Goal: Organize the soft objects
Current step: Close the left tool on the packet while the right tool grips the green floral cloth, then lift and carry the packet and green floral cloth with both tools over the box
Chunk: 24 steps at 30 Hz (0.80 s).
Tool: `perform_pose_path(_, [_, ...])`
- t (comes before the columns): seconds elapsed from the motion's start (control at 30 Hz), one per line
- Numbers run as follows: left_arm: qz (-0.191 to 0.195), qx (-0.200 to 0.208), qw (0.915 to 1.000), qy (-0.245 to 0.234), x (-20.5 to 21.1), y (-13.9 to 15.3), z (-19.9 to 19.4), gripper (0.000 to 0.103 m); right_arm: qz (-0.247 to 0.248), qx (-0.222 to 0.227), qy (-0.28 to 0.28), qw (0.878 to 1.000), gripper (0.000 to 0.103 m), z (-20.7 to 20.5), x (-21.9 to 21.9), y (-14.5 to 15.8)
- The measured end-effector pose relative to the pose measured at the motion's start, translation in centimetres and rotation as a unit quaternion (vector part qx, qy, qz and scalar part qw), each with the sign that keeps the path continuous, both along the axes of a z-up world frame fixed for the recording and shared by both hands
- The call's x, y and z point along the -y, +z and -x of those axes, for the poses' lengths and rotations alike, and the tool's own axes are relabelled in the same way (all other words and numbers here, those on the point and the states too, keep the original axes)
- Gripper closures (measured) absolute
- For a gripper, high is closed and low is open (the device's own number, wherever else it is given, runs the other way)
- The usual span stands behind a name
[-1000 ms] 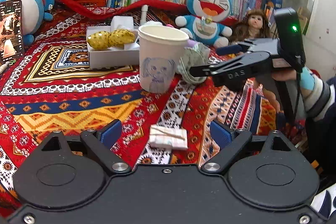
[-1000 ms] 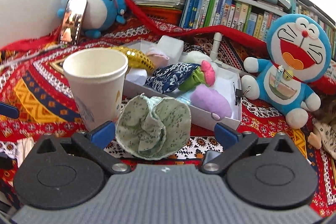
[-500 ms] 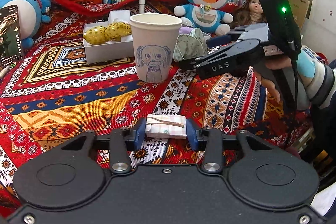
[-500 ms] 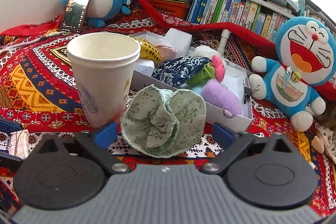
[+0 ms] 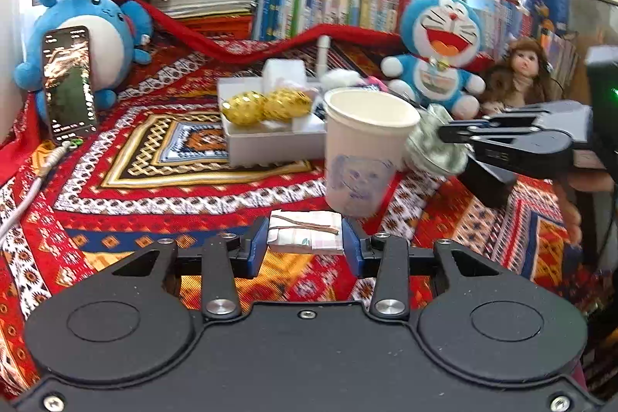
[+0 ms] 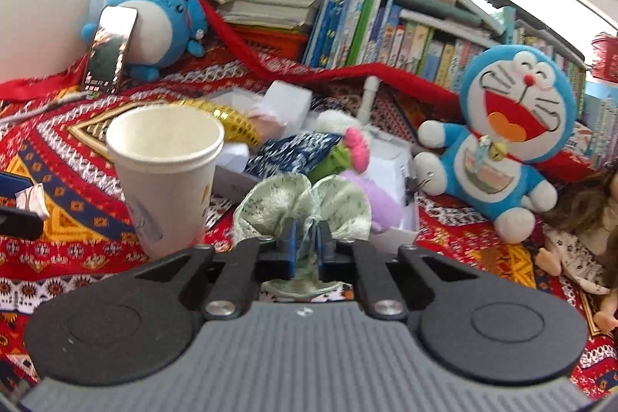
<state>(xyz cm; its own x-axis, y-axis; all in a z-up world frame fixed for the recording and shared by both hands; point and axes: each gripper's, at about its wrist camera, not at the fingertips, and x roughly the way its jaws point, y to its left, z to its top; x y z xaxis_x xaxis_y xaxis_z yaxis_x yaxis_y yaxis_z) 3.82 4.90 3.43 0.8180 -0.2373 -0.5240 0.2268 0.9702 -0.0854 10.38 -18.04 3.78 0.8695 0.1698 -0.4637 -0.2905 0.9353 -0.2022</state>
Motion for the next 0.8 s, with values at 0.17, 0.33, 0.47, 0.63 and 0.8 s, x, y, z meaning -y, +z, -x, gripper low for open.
perform_pose_path(0.17, [0.001, 0.014, 0.9998, 0.016, -0.7, 0.9, -1.3, 0.064, -0.018, 0.013, -0.017, 1.0, 0.097, -0.2, 0.7, 1.2])
perform_pose_path(0.33, [0.003, 0.02, 0.9996, 0.022, -1.0, 1.2, -2.2, 0.064, -0.032, -0.001, -0.003, 0.999, 0.071, -0.5, 1.0, 1.4])
perform_pose_path(0.47, [0.002, 0.02, 0.9996, 0.022, -0.9, 1.1, -2.4, 0.064, -0.02, -0.014, 0.034, 0.999, 0.019, -0.6, 0.5, 0.2])
perform_pose_path(0.63, [0.001, 0.02, 0.9995, 0.022, -0.8, 1.0, -2.9, 0.064, 0.039, -0.041, 0.064, 0.996, 0.013, -1.6, -1.2, -1.5])
perform_pose_path(0.8, [0.002, 0.021, 0.9994, 0.026, -0.9, 1.2, -3.8, 0.064, 0.058, -0.061, 0.065, 0.994, 0.014, -3.5, -1.8, -2.5])
